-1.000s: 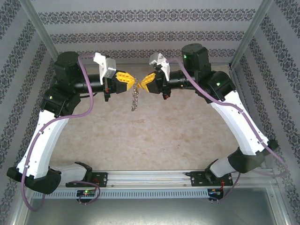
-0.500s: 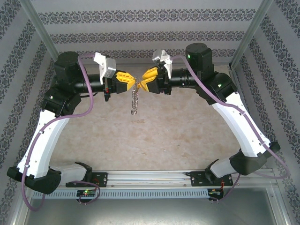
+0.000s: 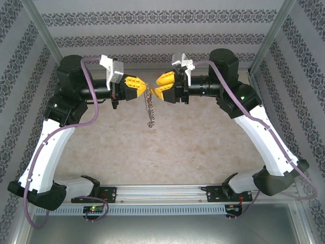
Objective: Put the keys on the keyring
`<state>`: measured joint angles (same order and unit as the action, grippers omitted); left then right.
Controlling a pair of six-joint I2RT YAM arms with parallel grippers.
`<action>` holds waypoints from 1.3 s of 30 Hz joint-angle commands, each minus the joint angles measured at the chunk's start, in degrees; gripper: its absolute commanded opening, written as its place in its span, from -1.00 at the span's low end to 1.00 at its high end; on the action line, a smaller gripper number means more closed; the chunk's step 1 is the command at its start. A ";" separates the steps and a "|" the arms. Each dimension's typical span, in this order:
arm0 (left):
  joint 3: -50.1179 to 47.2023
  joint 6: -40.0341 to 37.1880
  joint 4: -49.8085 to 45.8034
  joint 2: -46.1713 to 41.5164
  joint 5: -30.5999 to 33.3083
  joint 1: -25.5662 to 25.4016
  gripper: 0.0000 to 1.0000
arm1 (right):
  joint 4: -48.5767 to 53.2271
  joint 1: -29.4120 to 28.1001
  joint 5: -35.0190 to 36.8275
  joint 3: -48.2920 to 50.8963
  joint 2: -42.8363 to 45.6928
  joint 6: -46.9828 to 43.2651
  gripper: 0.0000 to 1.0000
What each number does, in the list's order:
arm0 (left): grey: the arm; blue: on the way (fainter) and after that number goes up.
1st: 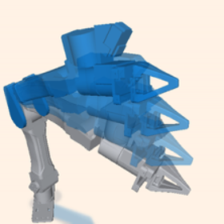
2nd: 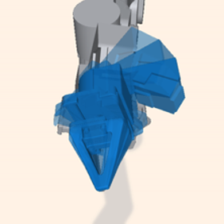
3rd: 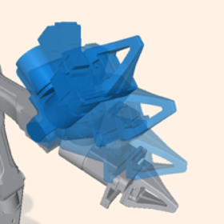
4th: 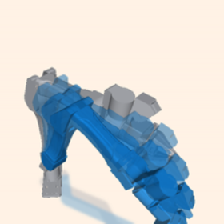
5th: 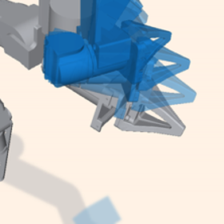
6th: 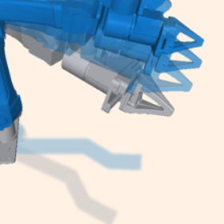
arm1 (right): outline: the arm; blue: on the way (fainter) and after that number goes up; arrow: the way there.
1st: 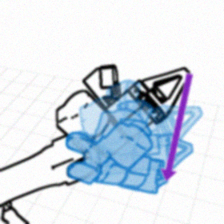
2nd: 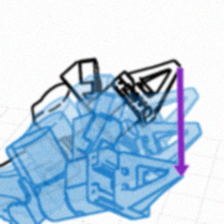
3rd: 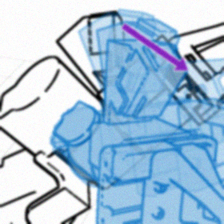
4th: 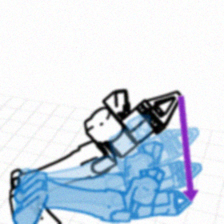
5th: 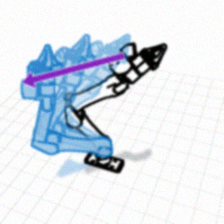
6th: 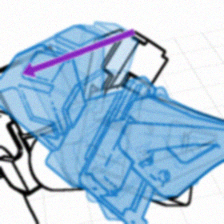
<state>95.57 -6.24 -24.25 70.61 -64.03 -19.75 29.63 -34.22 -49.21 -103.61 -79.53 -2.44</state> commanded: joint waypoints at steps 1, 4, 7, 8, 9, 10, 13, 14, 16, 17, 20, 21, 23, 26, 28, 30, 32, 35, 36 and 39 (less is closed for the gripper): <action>-0.11 1.12 3.55 -1.17 -1.96 0.52 -1.00 | -1.70 0.39 -3.31 -1.40 -1.60 1.49 -0.20; -0.16 0.93 3.13 -1.26 -1.89 0.50 -1.00 | -2.64 0.20 -4.49 -1.67 -2.33 2.14 -0.18; -0.12 0.81 2.98 -1.25 -1.95 0.50 -1.00 | -2.04 -0.05 -5.74 -2.37 -3.46 2.37 -0.17; 0.01 0.79 2.98 -1.20 -1.97 0.53 -1.00 | -1.21 -0.02 -5.64 -2.79 -3.91 1.95 -0.18; 0.06 0.81 2.94 -1.17 -2.06 0.58 -1.00 | -0.65 -0.15 -5.49 -2.99 -4.22 1.66 -0.19; 0.15 0.79 2.98 -1.01 -2.06 0.58 -1.00 | -0.77 -0.13 -5.38 -3.06 -4.28 1.51 -0.20; 0.32 0.62 2.99 -0.78 -2.14 0.57 -1.00 | -1.59 -0.15 -5.28 -3.05 -4.39 1.49 -0.29; 0.38 0.62 2.88 -0.70 -2.15 0.65 -1.00 | -1.52 -0.08 -5.43 -3.22 -4.48 1.23 -0.35; 0.37 0.53 2.85 -0.58 -2.02 0.63 -1.00 | -1.52 -0.15 -5.69 -3.22 -4.45 0.80 -0.48; 0.36 0.44 2.80 -0.57 -1.98 0.60 -1.00 | -1.78 -0.15 -6.09 -3.10 -4.32 0.78 -0.49; 0.33 0.40 2.79 -0.51 -1.98 0.70 -1.00 | -3.25 -0.18 -7.68 -2.46 -4.05 1.68 -0.36; 0.24 0.36 2.80 -0.48 -1.98 0.70 -1.00 | -3.50 -0.20 -8.58 -2.33 -4.06 1.95 -0.33; 0.23 0.35 2.80 -0.47 -1.95 0.71 -1.00 | -3.79 -0.19 -9.61 -2.29 -4.27 2.70 -0.29; 0.23 0.35 2.87 -0.45 -1.83 0.77 -1.00 | -3.53 -0.17 -10.64 -2.16 -4.36 2.95 -0.29; 0.19 0.36 2.89 -0.49 -1.80 0.76 -1.00 | -3.41 -0.23 -11.19 -2.13 -4.37 2.99 -0.31; 0.22 0.48 2.89 -0.60 -1.71 0.77 -1.00 | -3.27 -0.23 -11.91 -2.05 -4.41 3.22 -0.34; 0.06 0.44 2.98 -0.56 -1.70 0.76 -1.00 | -2.83 -0.24 -12.14 -2.12 -4.50 3.14 -0.44; -0.03 0.40 2.94 -0.78 -1.53 0.81 -1.00 | -2.19 -0.24 -11.73 -2.03 -4.23 2.53 -0.63; -0.06 0.44 2.89 -0.82 -1.49 0.85 -1.00 | -1.96 -0.22 -11.30 -1.95 -4.15 2.25 -0.68; -0.20 0.35 2.74 -0.91 -1.36 0.88 -1.00 | -1.35 -0.15 -10.20 -1.94 -3.58 1.32 -0.81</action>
<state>95.35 -5.89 -24.12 70.54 -64.49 -19.70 27.64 -34.26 -59.22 -105.21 -83.79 0.03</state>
